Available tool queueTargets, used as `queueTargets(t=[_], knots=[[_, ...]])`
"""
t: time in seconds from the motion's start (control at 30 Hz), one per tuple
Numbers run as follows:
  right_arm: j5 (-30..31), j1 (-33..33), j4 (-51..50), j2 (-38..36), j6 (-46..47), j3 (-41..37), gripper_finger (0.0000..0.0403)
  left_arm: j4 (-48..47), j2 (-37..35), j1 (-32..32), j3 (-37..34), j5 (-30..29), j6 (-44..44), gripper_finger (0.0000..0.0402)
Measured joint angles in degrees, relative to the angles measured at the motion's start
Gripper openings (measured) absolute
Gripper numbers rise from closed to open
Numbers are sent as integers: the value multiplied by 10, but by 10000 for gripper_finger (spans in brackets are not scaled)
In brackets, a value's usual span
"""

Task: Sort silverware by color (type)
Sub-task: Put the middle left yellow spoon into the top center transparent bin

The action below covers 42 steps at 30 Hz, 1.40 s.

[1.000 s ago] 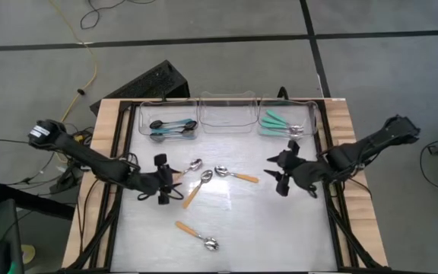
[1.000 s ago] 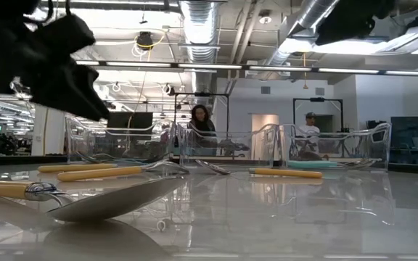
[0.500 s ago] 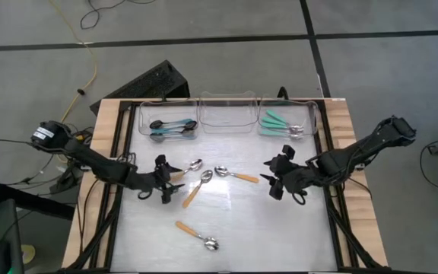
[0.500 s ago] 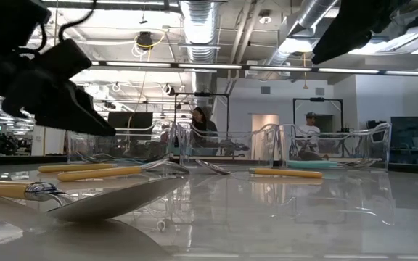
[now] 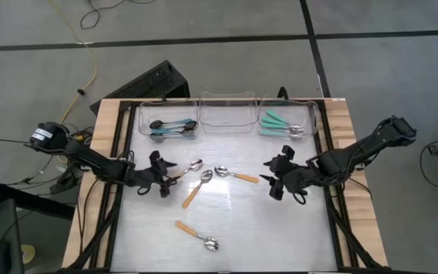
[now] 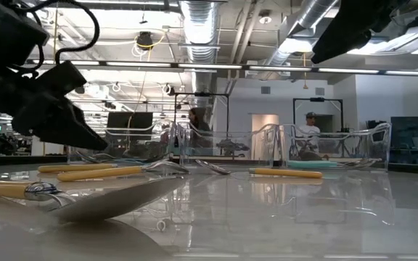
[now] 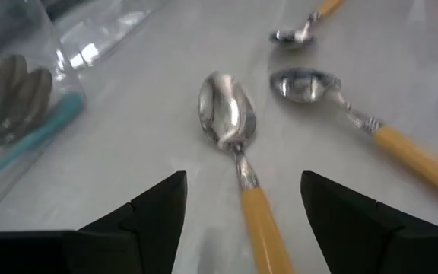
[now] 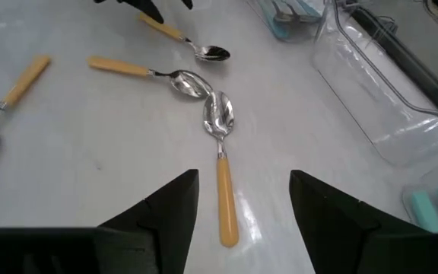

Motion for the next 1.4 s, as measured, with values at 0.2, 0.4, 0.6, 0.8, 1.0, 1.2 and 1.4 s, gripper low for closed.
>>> queueTargets(t=[0.2,0.4,0.6,0.8,1.0,1.2,1.4], knots=[[0,0,-1,0,-1,0,234,9,43,-21,0,-5,-28,242],[0,0,-1,0,-1,0,234,28,100,-32,1,-11,-58,242],[0,0,-2,0,-1,0,234,57,160,-33,5,-19,-82,239],[0,0,-3,0,-1,0,234,110,222,-35,7,-33,-112,192],[-1,0,-3,0,-1,0,234,128,229,-34,6,-22,-114,99],[-1,0,-3,0,-1,0,234,127,228,-34,5,-19,-132,37],[-1,0,2,0,-1,0,234,171,221,-33,0,-13,-120,37]])
